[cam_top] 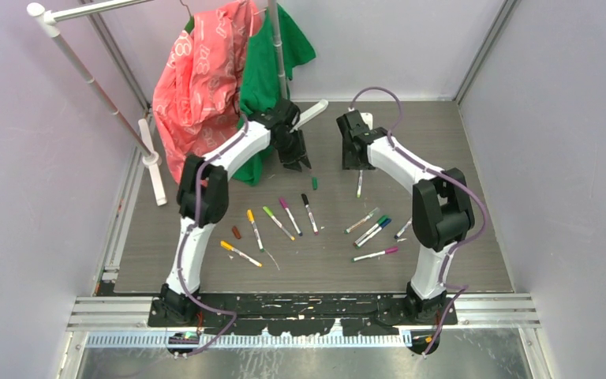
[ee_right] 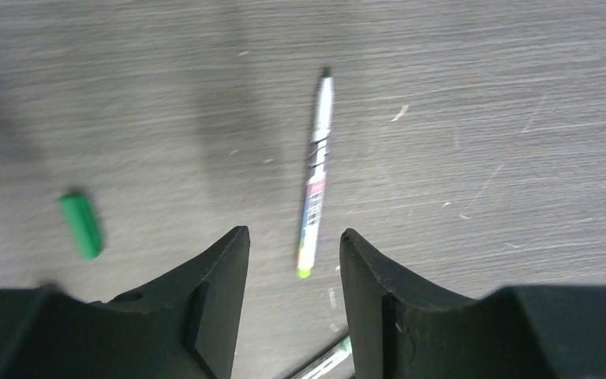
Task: Open the pen caps
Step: Pick up the pen from the center of the board, then open the pen cap from the pen.
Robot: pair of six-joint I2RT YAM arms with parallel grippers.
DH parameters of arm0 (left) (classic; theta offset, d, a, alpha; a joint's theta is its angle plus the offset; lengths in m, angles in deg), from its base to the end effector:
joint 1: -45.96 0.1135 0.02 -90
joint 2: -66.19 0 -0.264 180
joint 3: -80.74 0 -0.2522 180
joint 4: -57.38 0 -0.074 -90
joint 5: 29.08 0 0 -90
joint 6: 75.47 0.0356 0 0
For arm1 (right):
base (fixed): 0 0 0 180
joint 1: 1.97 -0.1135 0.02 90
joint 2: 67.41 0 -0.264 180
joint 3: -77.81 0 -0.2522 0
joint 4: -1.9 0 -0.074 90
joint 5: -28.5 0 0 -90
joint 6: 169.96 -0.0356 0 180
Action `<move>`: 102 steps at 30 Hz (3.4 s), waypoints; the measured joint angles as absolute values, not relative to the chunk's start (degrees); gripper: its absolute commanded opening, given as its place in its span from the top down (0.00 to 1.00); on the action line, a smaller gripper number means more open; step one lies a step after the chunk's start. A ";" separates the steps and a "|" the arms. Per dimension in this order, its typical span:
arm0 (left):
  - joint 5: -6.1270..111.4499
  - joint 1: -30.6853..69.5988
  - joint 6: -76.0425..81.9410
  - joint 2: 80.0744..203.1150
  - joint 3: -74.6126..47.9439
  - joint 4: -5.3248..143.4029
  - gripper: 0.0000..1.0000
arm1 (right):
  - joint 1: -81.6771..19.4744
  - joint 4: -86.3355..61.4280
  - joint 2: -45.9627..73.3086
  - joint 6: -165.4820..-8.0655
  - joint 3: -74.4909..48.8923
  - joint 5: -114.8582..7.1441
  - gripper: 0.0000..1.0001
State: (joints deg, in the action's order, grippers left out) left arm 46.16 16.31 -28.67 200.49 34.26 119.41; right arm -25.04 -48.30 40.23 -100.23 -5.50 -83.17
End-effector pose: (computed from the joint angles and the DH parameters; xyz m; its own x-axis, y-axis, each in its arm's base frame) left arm 0.4353 -0.2583 0.2026 -0.9602 -0.2151 -0.1780 -0.1067 0.8719 -0.4780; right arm 0.3725 0.1444 0.2234 -0.8253 -0.0016 -0.5647 0.0913 0.9865 -0.1362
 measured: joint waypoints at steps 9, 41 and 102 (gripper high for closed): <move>47.99 19.02 -30.31 178.26 10.11 112.99 0.56 | -34.44 -48.98 34.33 -100.03 -7.81 -75.43 0.46; 47.62 23.50 -30.68 162.68 -11.86 106.43 0.00 | -47.27 -47.89 40.64 -104.78 -16.03 -68.63 0.60; 36.91 19.37 -40.82 167.05 -16.95 90.72 1.00 | -47.62 -43.23 26.83 -111.79 -16.56 -52.22 0.99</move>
State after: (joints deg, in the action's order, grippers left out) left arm 36.91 19.37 -40.82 167.05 -16.95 90.72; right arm -47.62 -43.23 26.83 -111.79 -16.56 -52.22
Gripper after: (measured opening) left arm 0.128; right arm 0.184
